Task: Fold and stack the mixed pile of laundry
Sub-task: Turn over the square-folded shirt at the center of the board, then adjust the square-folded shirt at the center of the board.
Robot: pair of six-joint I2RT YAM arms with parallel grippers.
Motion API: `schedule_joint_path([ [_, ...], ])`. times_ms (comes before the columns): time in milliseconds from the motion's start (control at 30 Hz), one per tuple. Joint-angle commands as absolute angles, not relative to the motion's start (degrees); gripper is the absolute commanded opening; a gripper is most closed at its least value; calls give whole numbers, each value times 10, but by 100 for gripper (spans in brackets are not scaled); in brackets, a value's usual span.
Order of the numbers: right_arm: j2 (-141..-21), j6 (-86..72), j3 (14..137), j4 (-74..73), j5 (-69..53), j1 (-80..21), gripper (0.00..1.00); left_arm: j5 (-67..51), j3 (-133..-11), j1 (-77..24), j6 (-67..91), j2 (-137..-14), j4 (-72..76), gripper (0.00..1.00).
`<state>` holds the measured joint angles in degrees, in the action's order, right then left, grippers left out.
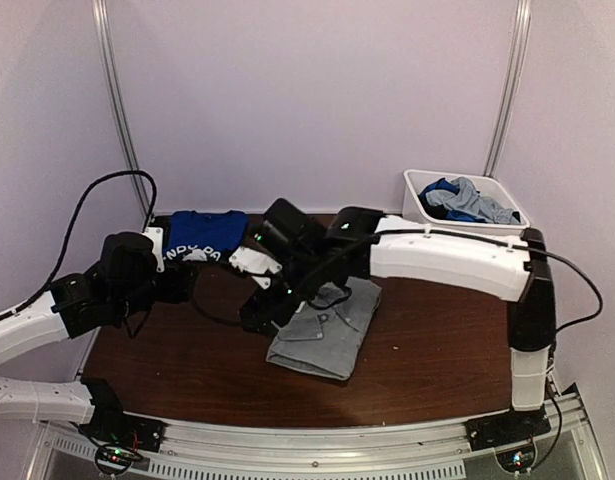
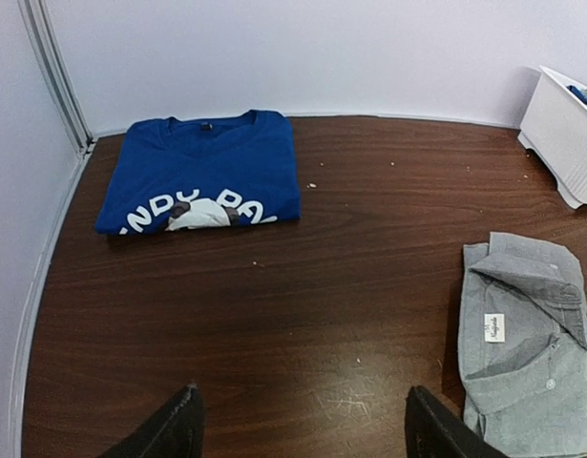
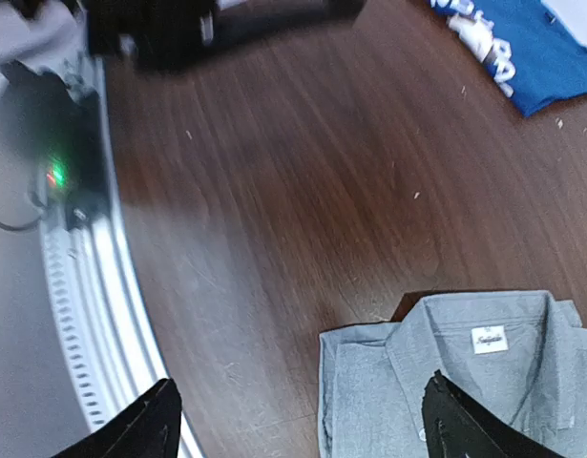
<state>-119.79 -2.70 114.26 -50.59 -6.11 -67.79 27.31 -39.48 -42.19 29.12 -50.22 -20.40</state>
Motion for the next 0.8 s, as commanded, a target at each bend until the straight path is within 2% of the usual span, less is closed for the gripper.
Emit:
schedule_joint_path([
  [0, -1063, -59, 1030, -350, -266, -564, 88, 193, -397, -418, 325, -524, -181, 74],
  [167, -1025, -85, 915, -277, -264, -401, 82, 63, -367, -450, 335, -600, -84, 66],
  [267, -1061, -63, 895, -279, -238, -352, 77, 51, -378, -495, 343, -676, -56, 63],
  [400, -1120, -41, 884, -290, -232, -338, 66, 33, -400, -547, 349, -758, -23, 58],
  [500, -1128, -50, 830, -263, -245, -339, 59, 23, -415, -572, 351, -804, -3, 54],
  [667, -1097, -67, 715, -231, -255, -341, 50, 39, -421, -574, 377, -855, 6, 46],
  [767, -1049, -90, 636, -217, -260, -353, 49, 61, -413, -548, 387, -856, -28, 44],
])
